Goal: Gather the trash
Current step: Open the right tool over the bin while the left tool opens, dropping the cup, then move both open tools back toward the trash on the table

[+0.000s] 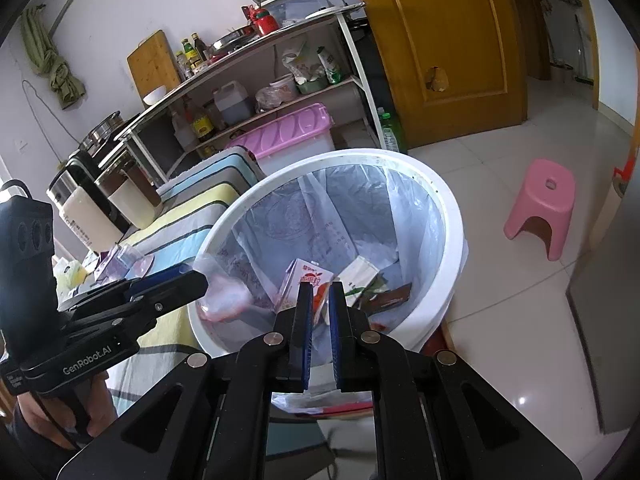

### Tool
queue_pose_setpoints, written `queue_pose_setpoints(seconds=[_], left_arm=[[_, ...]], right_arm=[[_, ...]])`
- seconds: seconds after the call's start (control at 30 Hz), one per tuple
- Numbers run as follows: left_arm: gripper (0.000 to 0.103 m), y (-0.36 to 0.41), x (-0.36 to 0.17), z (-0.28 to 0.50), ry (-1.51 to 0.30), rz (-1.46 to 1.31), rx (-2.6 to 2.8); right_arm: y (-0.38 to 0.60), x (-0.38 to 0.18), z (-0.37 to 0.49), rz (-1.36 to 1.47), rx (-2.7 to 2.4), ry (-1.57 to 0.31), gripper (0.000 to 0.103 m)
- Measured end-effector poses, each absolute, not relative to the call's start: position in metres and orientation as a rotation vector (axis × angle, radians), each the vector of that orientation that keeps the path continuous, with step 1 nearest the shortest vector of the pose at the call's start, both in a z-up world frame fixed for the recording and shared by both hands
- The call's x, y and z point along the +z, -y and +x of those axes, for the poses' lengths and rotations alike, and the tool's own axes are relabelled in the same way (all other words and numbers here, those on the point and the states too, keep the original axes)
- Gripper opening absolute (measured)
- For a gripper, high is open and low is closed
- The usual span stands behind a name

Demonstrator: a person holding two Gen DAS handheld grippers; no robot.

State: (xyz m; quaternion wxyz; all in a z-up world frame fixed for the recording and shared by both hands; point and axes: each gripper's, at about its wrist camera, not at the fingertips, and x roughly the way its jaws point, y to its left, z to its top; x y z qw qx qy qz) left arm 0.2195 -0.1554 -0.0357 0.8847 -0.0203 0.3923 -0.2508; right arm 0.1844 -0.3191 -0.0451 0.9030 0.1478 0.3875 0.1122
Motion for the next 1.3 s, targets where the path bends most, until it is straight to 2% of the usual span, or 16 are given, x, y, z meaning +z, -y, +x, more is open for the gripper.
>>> queue_pose_setpoints(seconds=[0.37,0.43,0.5,0.57,1.3], left_arm=[[0.028,0.147,-0.035,0.210,-0.807,-0.050,-0.510],[0.028,0.145,-0.033,0.207,-0.802,-0.052,-0.507],[0.028,0.141,-0.031,0.202,-0.795,-0.053,-0.501],[0.028,0.137,-0.030,0.197,-0.791,-0.056,-0.495],[0.028,0.074,-0.011,0.127,-0.728,-0.108,-0.401]], right_arm=[[0.321,-0.042,0.176,0.316,0.226,-0.776,0.010],[0.320,-0.040,0.174,0.314,0.226,-0.768,0.018],[0.320,-0.038,0.171,0.311,0.229,-0.754,0.036],[0.317,-0.035,0.167,0.305,0.233,-0.746,0.045],[0.268,-0.017,0.121,0.227,0.343,-0.756,0.046]])
